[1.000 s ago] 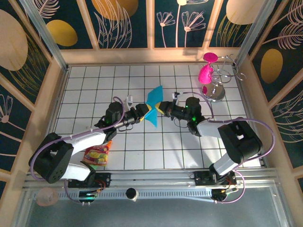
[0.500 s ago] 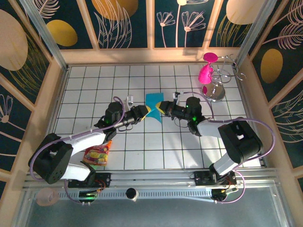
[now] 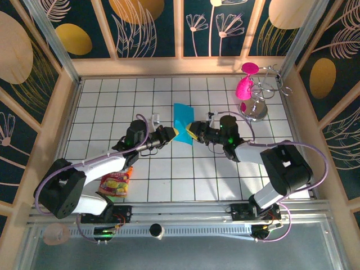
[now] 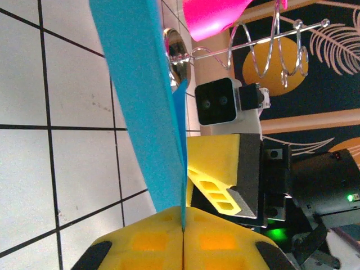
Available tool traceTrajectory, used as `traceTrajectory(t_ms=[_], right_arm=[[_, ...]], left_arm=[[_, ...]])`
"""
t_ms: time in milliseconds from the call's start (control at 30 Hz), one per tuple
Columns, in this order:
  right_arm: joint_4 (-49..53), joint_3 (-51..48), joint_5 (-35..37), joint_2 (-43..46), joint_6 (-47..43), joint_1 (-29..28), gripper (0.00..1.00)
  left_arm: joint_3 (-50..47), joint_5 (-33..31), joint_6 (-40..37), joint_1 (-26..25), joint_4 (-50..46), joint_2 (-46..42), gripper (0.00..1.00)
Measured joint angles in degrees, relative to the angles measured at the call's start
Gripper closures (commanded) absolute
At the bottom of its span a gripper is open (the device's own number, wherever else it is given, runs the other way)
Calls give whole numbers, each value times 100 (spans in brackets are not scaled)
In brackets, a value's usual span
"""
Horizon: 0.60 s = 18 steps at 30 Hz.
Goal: Fold a paper plane with a square sheet of paper (pick it up from the middle)
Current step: Turn over the paper at the center of the table.
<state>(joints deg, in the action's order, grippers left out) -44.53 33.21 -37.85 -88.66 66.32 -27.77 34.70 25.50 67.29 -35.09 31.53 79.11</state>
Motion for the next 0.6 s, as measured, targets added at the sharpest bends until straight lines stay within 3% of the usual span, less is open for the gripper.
traceTrajectory(t_ms=[167, 267, 600], right_arm=[[896, 13, 404, 455, -446, 166, 49], [1718, 72, 955, 839, -857, 262, 46], [3582, 251, 2675, 1694, -1657, 435, 45]], left_arm=[[234, -208, -428, -4, -680, 0, 94], [634, -651, -966, -7, -1635, 0, 95], [2739, -3445, -2643, -92, -5106, 369, 95]])
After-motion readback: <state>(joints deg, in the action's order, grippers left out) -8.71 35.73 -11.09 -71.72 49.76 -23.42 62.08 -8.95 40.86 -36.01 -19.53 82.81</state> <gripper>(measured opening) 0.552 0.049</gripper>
